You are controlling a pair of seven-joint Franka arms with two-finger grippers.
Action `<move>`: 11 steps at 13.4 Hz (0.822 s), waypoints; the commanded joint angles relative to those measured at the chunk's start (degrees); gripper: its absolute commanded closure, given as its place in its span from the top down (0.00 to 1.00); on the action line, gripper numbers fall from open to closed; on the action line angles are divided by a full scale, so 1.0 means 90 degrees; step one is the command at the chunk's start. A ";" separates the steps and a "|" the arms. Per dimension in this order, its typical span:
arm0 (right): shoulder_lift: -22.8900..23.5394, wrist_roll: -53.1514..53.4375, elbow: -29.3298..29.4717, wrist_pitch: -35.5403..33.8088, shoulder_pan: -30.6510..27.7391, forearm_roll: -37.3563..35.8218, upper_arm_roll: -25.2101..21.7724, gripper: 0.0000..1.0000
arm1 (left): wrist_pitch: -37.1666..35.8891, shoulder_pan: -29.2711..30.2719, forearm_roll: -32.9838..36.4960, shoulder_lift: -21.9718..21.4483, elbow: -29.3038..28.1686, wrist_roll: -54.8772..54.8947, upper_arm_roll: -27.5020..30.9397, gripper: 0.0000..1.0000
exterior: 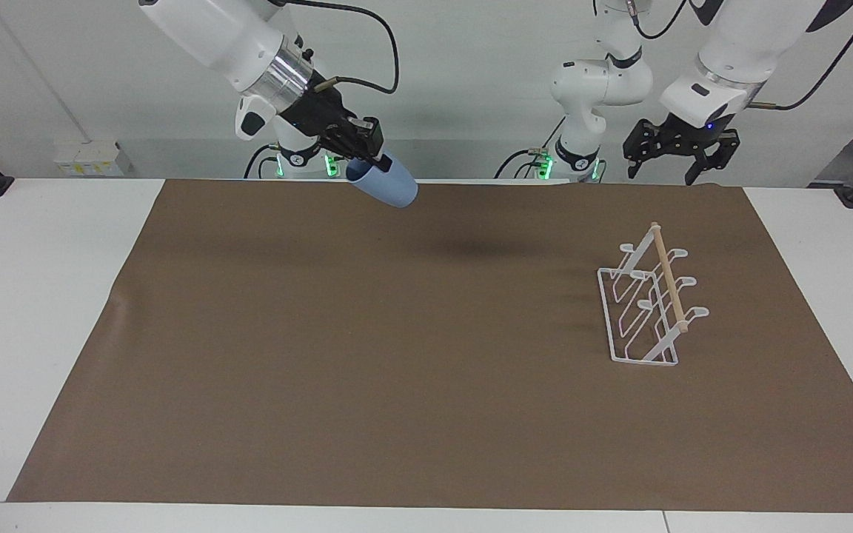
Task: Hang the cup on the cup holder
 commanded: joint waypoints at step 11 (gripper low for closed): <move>-0.0026 0.2565 -0.0140 0.1844 0.1137 0.0459 0.0012 0.00 | 0.1211 -0.0703 -0.1726 -0.0193 -0.0240 0.4208 -0.0204 1.00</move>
